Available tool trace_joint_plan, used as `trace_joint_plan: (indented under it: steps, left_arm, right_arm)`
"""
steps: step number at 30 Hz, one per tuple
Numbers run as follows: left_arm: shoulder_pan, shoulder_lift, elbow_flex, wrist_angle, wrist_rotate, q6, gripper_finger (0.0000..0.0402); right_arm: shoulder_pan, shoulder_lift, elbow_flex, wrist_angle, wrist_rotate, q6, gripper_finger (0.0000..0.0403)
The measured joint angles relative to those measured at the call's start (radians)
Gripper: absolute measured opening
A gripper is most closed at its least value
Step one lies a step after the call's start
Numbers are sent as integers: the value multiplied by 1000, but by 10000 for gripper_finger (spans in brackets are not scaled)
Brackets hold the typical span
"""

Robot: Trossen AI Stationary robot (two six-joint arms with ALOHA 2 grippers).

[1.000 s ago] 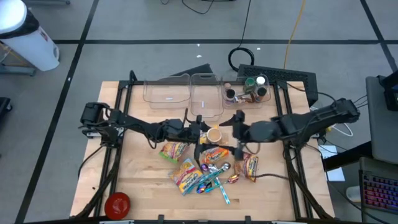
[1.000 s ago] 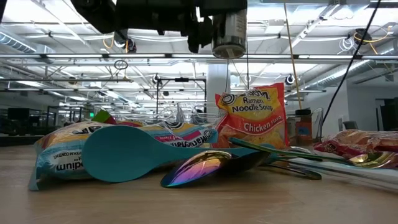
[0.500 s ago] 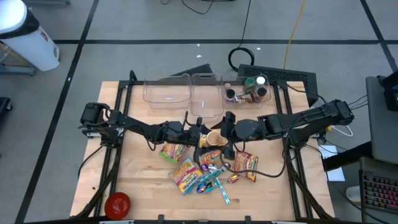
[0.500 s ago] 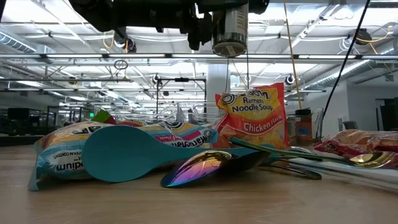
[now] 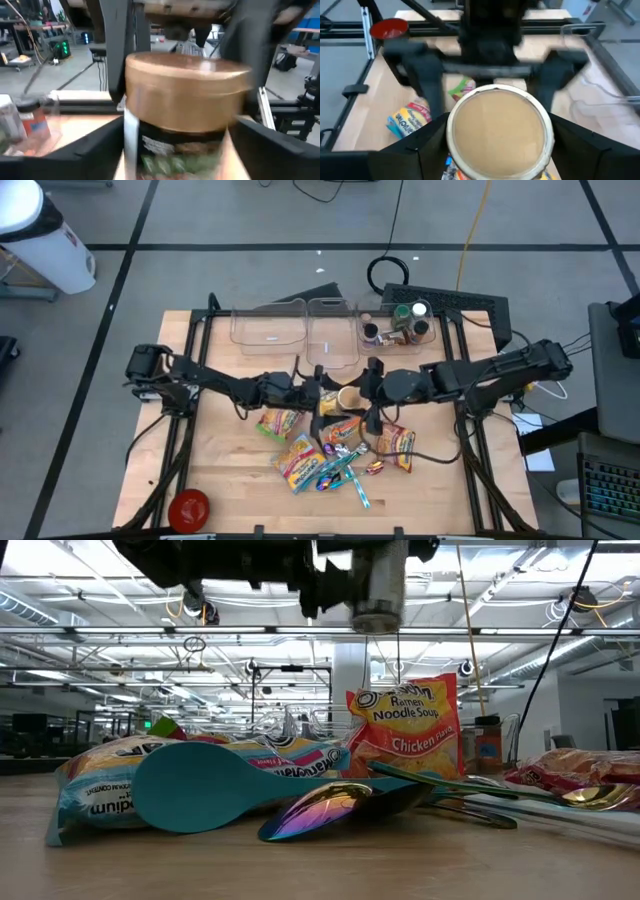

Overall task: Pick & Place Food Item
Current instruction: Put the gold seasoning bottle into the right transparent bin

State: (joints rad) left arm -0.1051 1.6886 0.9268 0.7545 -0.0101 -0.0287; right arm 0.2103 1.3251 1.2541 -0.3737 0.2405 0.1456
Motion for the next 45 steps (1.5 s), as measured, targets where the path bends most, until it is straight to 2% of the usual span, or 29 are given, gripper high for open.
trace_joint_plan:
  steps: [2,3,6,13,17,21,26,35,41,45]
  left_arm:
    - [2,-34,1,-19,-1,0,383]
    - [5,-47,1,-30,0,0,381]
    - [8,-82,1,-94,1,-1,350]
    - [17,-135,1,-185,2,30,294]
    - [18,-134,1,-192,1,27,278]
    - [17,-134,1,-206,2,26,273]
    - [18,-134,1,-205,1,26,283]
    - [18,-134,1,-205,1,24,288]
    - [18,-134,1,-205,1,24,277]
    - [18,-134,1,-205,1,24,274]
  right_arm:
    - [0,-34,0,-14,15,7,270]
    - [0,-49,0,-26,22,16,270]
    - [0,-95,-7,-65,43,36,270]
    - [-28,-175,-8,-116,242,32,270]
    - [-124,-199,-8,-133,256,2,270]
    - [-280,-207,-8,-151,251,1,270]
    - [-469,-204,-50,-90,125,2,270]
    - [-803,-202,-287,117,-5,-30,270]
    - [-937,-195,-404,280,-118,-46,270]
    - [-983,-145,-417,295,-174,-57,270]
